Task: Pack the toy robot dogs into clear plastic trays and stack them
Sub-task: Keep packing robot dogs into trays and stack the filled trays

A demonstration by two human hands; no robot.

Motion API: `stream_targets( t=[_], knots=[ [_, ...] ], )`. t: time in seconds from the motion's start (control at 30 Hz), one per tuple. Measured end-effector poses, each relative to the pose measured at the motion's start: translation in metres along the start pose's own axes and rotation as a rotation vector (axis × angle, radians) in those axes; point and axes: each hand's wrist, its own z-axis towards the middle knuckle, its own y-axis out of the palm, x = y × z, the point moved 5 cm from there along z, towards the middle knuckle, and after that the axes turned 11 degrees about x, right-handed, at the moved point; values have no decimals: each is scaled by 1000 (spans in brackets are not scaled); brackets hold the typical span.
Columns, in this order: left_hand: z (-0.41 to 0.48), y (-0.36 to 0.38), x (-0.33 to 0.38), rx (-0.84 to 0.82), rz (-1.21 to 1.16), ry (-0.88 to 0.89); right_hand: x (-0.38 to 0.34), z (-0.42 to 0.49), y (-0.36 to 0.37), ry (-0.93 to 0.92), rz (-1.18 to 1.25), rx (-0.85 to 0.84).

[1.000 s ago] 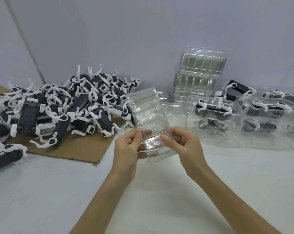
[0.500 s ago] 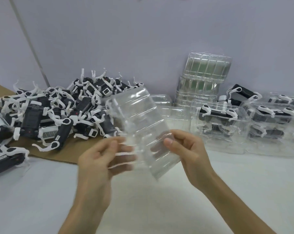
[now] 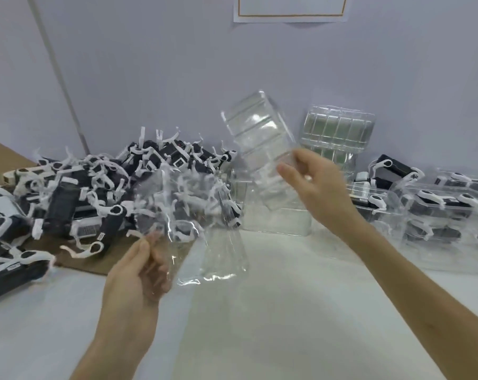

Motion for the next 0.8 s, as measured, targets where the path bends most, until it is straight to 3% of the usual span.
stream_targets(
  t=[0.23,0.33,0.5,0.57,0.63,0.8],
  knots=[
    [39,36,-36,-199,17,-470,37,57,65,-175,-623,-124],
    [53,48,-46,-266,51,-528,62,63,86,-116,-823,-197],
    [57,45,-71,-361,148,-533,98,55,99,100,-883,-325],
    [55,41,-73,-399,203,-503,93,54,97,151,-859,-307],
    [55,40,-71,-410,245,-466,76,58,87,168,-721,-176],
    [48,44,-69,-374,77,-451,22,25,38,313,-89,3]
  ],
)
